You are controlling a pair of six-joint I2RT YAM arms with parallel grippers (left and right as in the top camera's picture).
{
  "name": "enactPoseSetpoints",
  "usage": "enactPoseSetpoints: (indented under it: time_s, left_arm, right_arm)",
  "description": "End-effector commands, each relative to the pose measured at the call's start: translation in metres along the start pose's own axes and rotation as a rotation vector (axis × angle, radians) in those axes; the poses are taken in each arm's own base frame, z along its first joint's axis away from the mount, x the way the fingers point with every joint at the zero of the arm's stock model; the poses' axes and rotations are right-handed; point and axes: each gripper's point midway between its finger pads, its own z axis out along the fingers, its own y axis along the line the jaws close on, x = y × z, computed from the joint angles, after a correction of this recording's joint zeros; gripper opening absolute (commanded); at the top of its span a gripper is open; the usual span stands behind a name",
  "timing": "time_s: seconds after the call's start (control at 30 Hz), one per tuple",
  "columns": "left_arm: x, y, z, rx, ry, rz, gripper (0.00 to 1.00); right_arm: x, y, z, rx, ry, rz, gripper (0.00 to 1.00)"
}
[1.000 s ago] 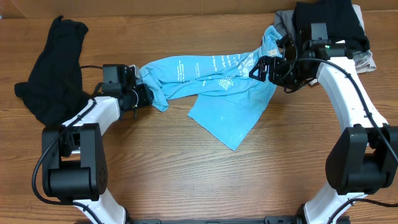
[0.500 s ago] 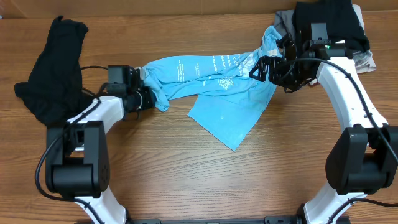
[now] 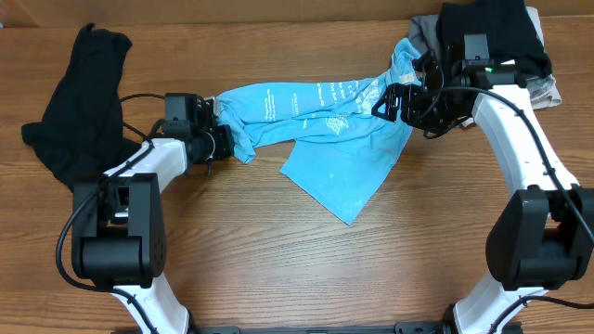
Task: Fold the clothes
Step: 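Grasp the shirt's left and right edges with both grippers to flatten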
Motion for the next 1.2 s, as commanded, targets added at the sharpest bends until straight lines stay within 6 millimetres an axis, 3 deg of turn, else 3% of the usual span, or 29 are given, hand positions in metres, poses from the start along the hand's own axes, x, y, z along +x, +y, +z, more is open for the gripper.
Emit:
enactPoseSetpoints:
  time_s: [0.0,0.13,0.33,0.43,0.6,0.7,0.73,0.8,0.93,1.0,1.07,1.17]
  left_arm:
    - [0.006,0.006,-0.005,-0.006,0.057,-0.026,0.04]
    - [-0.015,0.003,-0.043,-0.053,0.057,0.015,0.04]
    - [-0.037,0.009,-0.121,-0.275,0.082,0.084,0.04]
    - [-0.038,0.011,-0.159,-0.372,0.107,0.089,0.04]
    - [-0.024,0.006,-0.204,-0.432,0.204,0.105,0.16]
    - [-0.014,0.005,-0.219,-0.452,0.264,0.123,0.15]
    - [-0.011,0.008,-0.223,-0.472,0.277,0.123,0.06]
    - [-0.006,0.015,-0.228,-0.517,0.303,0.125,0.04]
    - [-0.007,0.013,-0.224,-0.500,0.295,0.124,0.04]
    - [-0.009,0.007,-0.216,-0.456,0.284,0.122,0.16]
    - [-0.009,0.000,-0.206,-0.404,0.278,0.133,0.38]
    - [-0.007,-0.009,-0.189,-0.324,0.282,0.195,0.59]
  right_arm:
    - [0.000,0.001,0.000,-0.003,-0.001,0.001,1.00]
    - [0.000,0.001,0.000,-0.003,0.000,0.001,1.00]
    - [0.001,0.001,0.000,-0.002,0.004,0.003,1.00]
    - [0.005,0.000,0.000,0.000,0.017,0.011,1.00]
    - [0.019,-0.001,0.000,0.005,0.072,0.044,1.00]
    - [0.032,-0.001,-0.002,0.008,0.124,0.075,0.96]
    - [0.037,-0.001,-0.002,0.011,0.141,0.085,0.96]
    - [0.046,-0.001,-0.004,0.015,0.177,0.106,0.95]
    - [0.067,0.001,-0.005,0.033,0.258,0.111,0.91]
    - [0.077,0.000,-0.005,0.077,0.295,0.107,0.91]
    - [0.082,-0.001,-0.003,0.116,0.315,0.091,0.93]
    - [0.081,0.002,0.002,0.130,0.307,0.057,0.96]
